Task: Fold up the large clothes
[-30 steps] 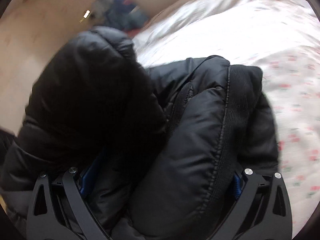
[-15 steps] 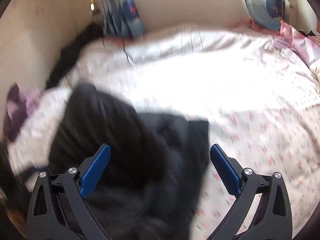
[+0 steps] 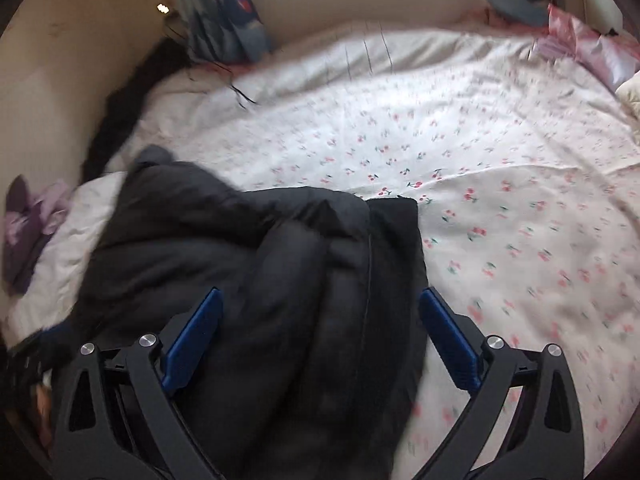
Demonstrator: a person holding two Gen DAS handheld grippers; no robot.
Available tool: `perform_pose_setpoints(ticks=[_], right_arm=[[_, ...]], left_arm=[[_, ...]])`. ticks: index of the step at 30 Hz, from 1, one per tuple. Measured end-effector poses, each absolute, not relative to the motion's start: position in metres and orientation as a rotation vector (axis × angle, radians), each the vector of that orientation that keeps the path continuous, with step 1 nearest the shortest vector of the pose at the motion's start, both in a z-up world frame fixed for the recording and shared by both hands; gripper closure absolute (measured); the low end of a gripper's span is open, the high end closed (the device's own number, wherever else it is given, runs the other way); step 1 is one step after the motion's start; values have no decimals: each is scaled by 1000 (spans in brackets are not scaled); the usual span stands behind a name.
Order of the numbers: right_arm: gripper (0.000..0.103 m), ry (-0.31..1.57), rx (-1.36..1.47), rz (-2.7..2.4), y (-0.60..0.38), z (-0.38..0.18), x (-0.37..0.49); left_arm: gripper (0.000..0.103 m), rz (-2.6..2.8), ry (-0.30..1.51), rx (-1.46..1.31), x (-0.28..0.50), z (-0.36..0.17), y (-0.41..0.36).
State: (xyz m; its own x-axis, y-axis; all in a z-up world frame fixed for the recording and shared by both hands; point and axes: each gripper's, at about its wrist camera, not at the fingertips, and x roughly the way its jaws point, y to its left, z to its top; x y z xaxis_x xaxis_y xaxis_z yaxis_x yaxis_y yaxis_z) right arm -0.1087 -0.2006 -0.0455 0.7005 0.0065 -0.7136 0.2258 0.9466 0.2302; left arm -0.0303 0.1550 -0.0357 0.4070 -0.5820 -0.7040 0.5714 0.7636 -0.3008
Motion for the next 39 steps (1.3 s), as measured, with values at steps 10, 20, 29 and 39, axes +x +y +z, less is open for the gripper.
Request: perform_pose_setpoints(ticks=[10,20,29,39], right_arm=[[7,1059,253,-105,-167,-106,-130],[7,687,263,-119,-174,1,-74],[7,948,372,-113,-190,-84,-7],[7,961,253,-66,-145,-73,-133]], left_arm=[[19,-691,911,104,-73,-55,140],[19,-647,838,214,-86,-53,140],[18,-630,813,264,-92,-54,134],[18,-587,758,335,-113,-48,137]])
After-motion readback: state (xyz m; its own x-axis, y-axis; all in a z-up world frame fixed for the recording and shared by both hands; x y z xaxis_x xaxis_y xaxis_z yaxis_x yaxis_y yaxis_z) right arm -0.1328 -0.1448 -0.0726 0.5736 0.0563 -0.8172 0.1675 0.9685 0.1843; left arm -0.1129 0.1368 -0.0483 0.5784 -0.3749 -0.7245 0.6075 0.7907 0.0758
